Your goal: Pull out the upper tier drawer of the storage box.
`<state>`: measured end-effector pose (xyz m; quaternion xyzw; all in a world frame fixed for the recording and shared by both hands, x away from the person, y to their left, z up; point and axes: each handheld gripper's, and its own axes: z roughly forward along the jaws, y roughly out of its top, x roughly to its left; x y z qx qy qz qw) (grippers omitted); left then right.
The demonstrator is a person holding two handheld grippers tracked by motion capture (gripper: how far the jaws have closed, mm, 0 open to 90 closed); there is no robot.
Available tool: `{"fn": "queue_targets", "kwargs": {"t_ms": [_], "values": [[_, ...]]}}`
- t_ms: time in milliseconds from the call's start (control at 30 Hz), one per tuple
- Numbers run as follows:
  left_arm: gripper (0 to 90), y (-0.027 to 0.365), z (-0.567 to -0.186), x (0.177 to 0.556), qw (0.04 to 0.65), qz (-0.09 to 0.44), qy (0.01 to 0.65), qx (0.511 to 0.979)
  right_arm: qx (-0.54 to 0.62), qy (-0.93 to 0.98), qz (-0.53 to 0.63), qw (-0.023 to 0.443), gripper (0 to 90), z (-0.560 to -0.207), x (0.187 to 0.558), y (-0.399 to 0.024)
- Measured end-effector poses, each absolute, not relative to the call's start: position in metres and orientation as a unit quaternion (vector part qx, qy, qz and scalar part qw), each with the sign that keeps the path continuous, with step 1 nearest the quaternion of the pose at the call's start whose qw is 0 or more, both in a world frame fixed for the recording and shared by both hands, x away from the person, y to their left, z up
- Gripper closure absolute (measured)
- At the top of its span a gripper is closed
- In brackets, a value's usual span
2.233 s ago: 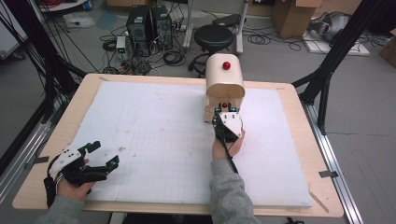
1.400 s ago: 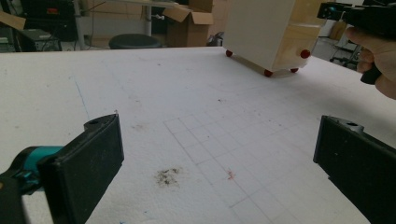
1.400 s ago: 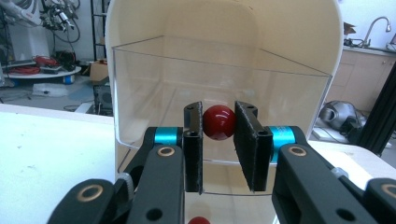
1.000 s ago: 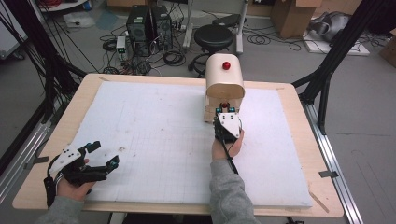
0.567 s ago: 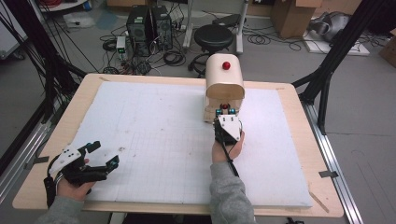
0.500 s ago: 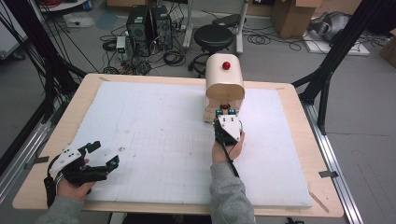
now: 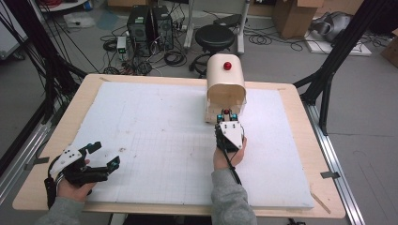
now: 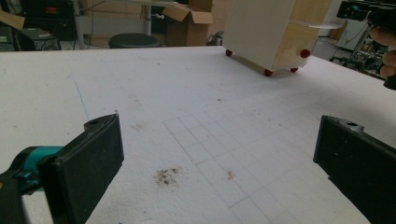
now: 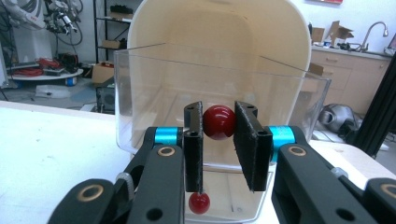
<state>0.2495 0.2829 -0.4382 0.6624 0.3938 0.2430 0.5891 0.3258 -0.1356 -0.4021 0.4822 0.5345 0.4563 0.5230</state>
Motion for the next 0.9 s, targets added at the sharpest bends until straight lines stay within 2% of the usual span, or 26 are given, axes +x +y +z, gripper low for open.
{"fn": "queue_targets", "kwargs": {"t_ms": [900], "values": [[2.1, 0.283, -0.438, 0.25, 0.589, 0.244, 0.393, 0.663, 0.48, 0.533, 0.462, 0.521, 73.6, -0.404, 0.314, -0.136]]}}
